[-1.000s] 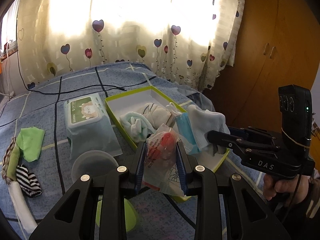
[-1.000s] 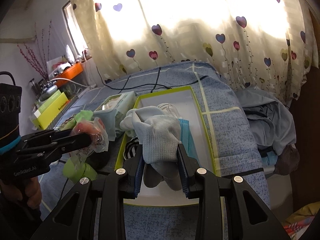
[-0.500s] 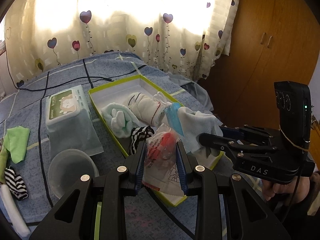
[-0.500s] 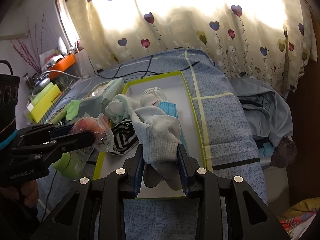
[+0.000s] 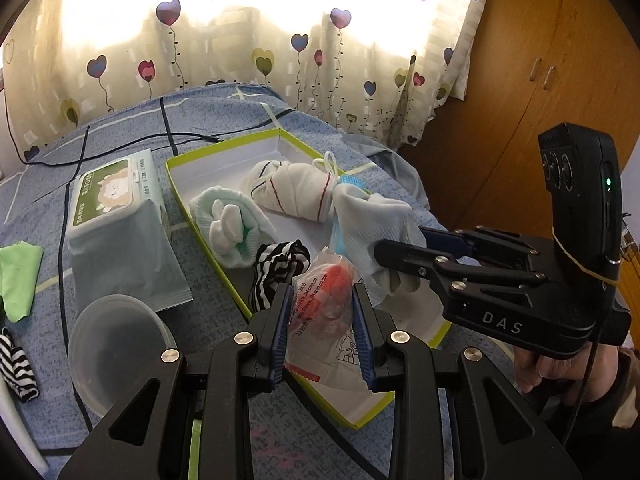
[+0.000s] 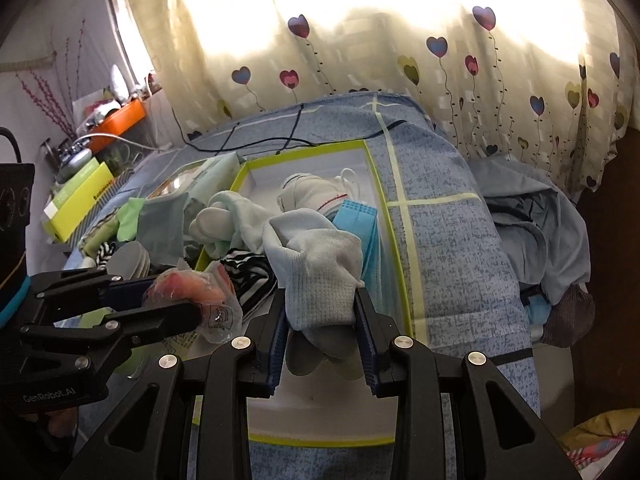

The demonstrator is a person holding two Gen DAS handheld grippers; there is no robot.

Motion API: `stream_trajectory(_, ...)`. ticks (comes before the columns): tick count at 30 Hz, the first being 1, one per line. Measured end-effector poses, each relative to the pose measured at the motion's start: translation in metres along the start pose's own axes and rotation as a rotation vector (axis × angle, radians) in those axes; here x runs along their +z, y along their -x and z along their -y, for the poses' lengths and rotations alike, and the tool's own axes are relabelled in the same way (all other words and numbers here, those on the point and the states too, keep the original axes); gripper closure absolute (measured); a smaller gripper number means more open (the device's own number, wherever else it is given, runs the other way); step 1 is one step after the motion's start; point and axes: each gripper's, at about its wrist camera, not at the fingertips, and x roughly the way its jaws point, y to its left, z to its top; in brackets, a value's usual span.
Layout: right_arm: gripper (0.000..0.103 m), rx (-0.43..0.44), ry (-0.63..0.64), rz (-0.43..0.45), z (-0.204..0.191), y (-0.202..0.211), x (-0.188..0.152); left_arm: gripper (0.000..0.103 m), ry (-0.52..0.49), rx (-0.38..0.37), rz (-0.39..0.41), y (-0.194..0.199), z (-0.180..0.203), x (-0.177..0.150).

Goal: Organize soft objects
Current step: 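Lower bag and grey sock into the box and open both grippers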

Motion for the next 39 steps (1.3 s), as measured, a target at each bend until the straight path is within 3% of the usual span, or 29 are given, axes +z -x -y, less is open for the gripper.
stream_trajectory(6,0.072,0.011,-0.005,0.003,0.004,-0.007,0.005,0.072,-0.014,0.008,-0.015,-0.010,0.002,0.000)
stream_trajectory(11,0.063,0.014,-0.009,0.023,0.006,0.002,0.004,0.071,-0.023,0.012,-0.030,-0.016,0.004,0.001)
stream_trajectory(14,0.063,0.013,-0.010,0.037,0.006,0.008,0.002,0.069,-0.031,0.008,-0.043,-0.019,0.005,0.001)
stream_trajectory(21,0.057,0.001,-0.014,0.067,0.004,0.021,0.003,0.064,-0.040,0.021,0.003,-0.009,0.007,0.002)
stream_trajectory(31,0.056,-0.012,-0.026,0.098,0.000,0.036,0.004,0.063,-0.024,0.024,0.057,0.010,0.005,0.005)
stream_trajectory(39,0.049,-0.017,-0.023,0.116,-0.009,0.045,0.003,0.063,-0.016,0.030,0.094,0.026,0.003,0.003)
